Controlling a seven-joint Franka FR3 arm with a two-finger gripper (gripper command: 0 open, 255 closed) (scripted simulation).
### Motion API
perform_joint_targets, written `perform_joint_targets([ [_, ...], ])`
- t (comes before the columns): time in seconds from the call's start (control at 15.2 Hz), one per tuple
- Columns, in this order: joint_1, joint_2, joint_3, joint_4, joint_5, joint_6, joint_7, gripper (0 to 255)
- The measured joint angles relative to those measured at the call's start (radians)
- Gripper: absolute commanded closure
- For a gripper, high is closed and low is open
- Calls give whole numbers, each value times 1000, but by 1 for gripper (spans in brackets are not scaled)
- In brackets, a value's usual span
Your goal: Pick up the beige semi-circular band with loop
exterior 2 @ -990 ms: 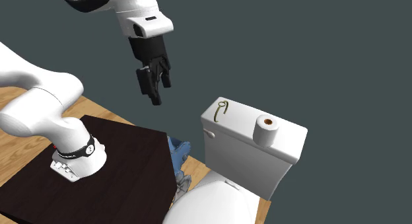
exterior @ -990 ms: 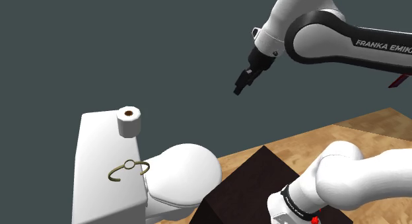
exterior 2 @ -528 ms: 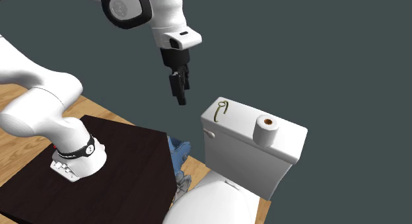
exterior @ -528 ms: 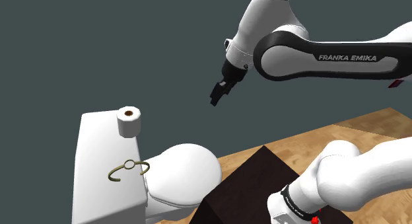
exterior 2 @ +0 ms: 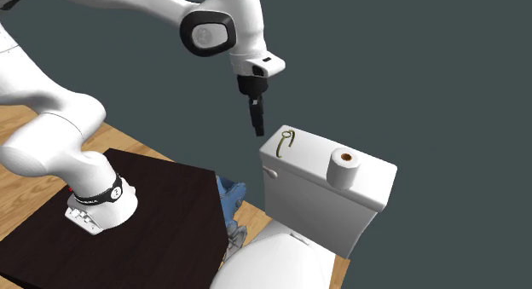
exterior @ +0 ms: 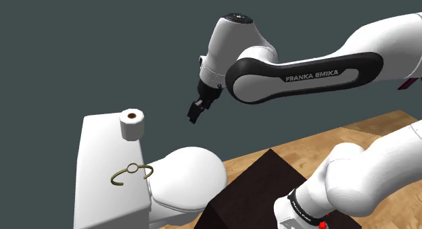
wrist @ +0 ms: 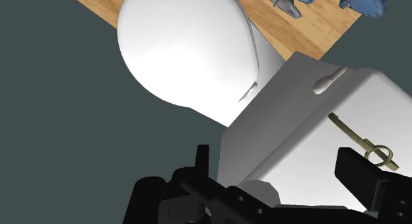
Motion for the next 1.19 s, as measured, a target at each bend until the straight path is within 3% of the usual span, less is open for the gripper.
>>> perform_joint_targets([
  [0.66,60,327,98,170,-138,114,147,0],
  [1.19,166,599,112,368,-280,139,260,0],
])
